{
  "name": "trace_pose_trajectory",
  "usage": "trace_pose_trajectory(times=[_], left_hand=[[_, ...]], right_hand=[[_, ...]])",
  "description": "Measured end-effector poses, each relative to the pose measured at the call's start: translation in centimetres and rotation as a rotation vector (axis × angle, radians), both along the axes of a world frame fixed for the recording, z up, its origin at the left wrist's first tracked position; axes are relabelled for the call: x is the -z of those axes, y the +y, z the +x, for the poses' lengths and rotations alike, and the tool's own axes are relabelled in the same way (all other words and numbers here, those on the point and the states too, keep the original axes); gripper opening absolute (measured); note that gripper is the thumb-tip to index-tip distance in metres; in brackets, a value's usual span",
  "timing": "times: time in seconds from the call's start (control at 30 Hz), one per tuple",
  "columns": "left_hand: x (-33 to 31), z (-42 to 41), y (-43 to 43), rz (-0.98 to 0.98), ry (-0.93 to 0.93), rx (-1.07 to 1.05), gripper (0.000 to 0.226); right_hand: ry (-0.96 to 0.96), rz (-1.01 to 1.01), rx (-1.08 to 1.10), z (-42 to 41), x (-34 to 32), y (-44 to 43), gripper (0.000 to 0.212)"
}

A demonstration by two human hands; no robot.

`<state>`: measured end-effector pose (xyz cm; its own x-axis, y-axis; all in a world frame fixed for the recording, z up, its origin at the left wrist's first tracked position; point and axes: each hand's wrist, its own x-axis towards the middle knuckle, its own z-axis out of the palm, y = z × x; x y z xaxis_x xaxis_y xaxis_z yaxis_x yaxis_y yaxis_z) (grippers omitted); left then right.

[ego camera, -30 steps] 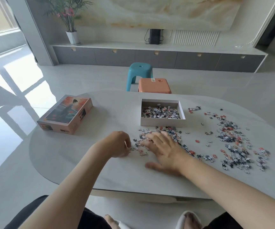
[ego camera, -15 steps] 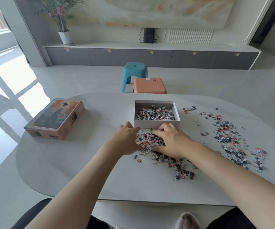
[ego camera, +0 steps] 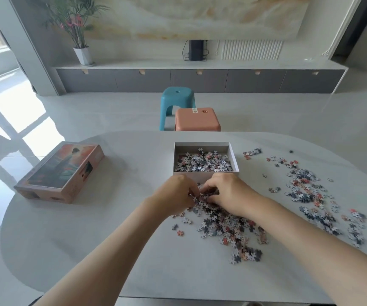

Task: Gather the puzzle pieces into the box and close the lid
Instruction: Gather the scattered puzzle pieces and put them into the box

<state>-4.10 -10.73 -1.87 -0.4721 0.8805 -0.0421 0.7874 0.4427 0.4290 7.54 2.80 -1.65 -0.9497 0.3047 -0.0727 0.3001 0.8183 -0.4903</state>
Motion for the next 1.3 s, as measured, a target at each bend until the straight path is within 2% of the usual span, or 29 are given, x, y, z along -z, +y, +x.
trace_pose_trajectory(times=[0.13, 0.23, 0.33, 0.47, 0.5, 0.57, 0.63, 0.67, 0.83, 0.9, 1.03, 1.17, 1.23, 1.3], left_hand=[[-1.1, -0.5, 0.8, 0.028, -0.009, 0.011, 0.018], [-2.3, -1.4, 1.4, 0.103, -0.061, -0.009, 0.013], [-3.2, -2.5, 2.3, 0.251, -0.111, -0.145, 0.012], [-3.2, -3.4, 3.3, 0.377, -0.077, -0.262, 0.016], [-2.9, -3.6, 3.3, 0.366, -0.091, -0.263, 0.022], [-2.2, -3.7, 3.2, 0.286, -0.099, -0.22, 0.031], [-1.6, -3.8, 2.8, 0.233, -0.072, -0.148, 0.033], [-1.4, -3.8, 2.5, 0.234, -0.052, -0.119, 0.032], [-2.1, -2.7, 1.3, 0.389, 0.087, -0.022, 0.023], [-2.6, -1.7, 0.6, 0.396, 0.088, 0.021, 0.018], [-1.6, -0.6, -1.0, 0.23, 0.084, 0.129, 0.02], [0.1, 0.1, -1.5, 0.018, 0.109, 0.181, 0.055], [0.4, 0.5, -1.4, -0.051, 0.098, 0.21, 0.06], [0.4, 0.6, -1.4, -0.04, 0.061, 0.216, 0.056]], right_hand=[[0.059, -0.047, 0.02, -0.1, -0.9, 0.7, 0.02], [0.189, -0.058, 0.038, -0.5, -2.0, 1.3, 0.018], [0.287, -0.035, 0.098, -1.4, -3.0, 2.5, 0.019], [0.369, 0.064, 0.182, -3.4, -3.3, 3.8, 0.022], [0.346, 0.08, 0.188, -3.7, -3.2, 3.9, 0.026], [0.168, 0.09, 0.15, -4.2, -3.0, 4.0, 0.035], [-0.002, 0.137, 0.092, -4.2, -2.8, 3.8, 0.038], [-0.006, 0.153, 0.075, -4.1, -2.9, 3.7, 0.037], [0.316, 0.189, 0.026, -2.4, -3.7, 3.0, 0.022], [0.359, 0.189, -0.044, -1.1, -3.6, 2.2, 0.021], [0.157, 0.181, -0.136, 0.9, -2.0, 1.0, 0.022], [-0.136, 0.281, -0.134, 1.8, 0.2, 0.6, 0.052], [-0.165, 0.263, -0.168, 2.0, 0.9, 0.2, 0.053], [-0.121, 0.204, -0.176, 2.3, 0.8, 0.1, 0.05]])
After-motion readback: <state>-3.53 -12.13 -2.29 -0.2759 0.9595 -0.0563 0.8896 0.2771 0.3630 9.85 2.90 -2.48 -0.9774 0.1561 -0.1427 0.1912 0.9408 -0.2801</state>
